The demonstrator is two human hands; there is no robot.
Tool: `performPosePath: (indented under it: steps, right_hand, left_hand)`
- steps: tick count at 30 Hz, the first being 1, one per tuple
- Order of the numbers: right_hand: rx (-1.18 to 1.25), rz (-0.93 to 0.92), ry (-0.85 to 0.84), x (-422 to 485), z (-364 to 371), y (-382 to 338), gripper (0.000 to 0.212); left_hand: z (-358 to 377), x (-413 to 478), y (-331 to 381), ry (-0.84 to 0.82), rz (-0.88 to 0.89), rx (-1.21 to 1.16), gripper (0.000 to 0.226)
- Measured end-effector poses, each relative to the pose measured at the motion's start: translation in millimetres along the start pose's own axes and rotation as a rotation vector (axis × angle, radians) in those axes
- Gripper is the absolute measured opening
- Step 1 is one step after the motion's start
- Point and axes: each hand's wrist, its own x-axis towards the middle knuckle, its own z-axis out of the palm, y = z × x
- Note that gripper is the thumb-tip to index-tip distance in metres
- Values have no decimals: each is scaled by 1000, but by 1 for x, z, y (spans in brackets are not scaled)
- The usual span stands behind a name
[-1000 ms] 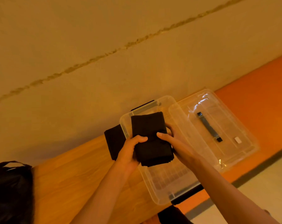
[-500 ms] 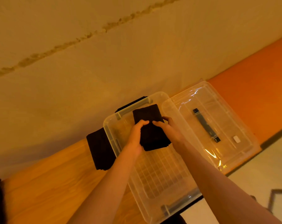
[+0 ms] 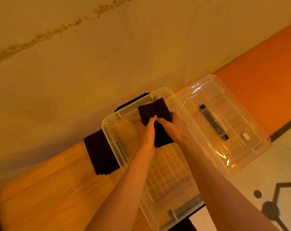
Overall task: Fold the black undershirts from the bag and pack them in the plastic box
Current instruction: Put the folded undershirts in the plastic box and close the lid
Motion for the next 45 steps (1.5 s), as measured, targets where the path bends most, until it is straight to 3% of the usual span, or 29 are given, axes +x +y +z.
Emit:
performPosePath:
  steps: [2, 5, 9, 12, 13, 15, 16, 19, 24, 32, 34, 37, 41, 43, 45]
  right_hand:
    - [-43, -15, 65, -8, 1, 4, 51]
    - [-44, 1, 248, -26, 9, 16, 45]
    - [18, 28, 422, -45, 23, 33, 56]
    - [229, 181, 475, -55, 30, 37, 68]
    - [330, 233, 483, -59, 31, 36, 61]
    - [574, 291, 405, -60, 33, 35, 32]
    - [668, 304, 361, -58, 33, 36, 28]
    - [845, 315, 283, -52, 29, 30, 43]
    - [893, 304, 142, -49, 12, 40, 61]
    - [987, 212, 88, -53, 14, 37, 62]
    - [889, 248, 92, -60, 8, 34, 59]
    - [430, 207, 191, -84, 0, 29, 49]
    - [-322, -431, 357, -90, -4, 29, 47]
    - [-608, -598, 274, -61, -8, 30, 54]
    - [-827, -637, 184, -35, -14, 24, 61]
  left_hand:
    - [4, 0, -6, 57, 86, -11, 58]
    - [12, -1, -13, 39, 201, 57, 84]
    - [13, 1, -25, -5, 233, 110, 108]
    - [7, 8, -42, -20, 208, 82, 106]
    - [4, 10, -50, -41, 206, 87, 103]
    - [2, 10, -59, -79, 241, 114, 93]
    - [4, 4, -58, -93, 275, 141, 86]
    - [11, -12, -47, -103, 347, 158, 76]
    - [4, -9, -42, -92, 385, 143, 79]
    - [6, -28, -46, -212, 372, 117, 76]
    - [5, -30, -47, -202, 363, 105, 72]
    - [-4, -27, -47, -195, 355, 68, 68]
    - [-8, -27, -46, -172, 417, 26, 57]
    - [-4, -29, -42, -45, 448, -18, 48]
    - [1, -31, -35, 142, 471, 81, 34]
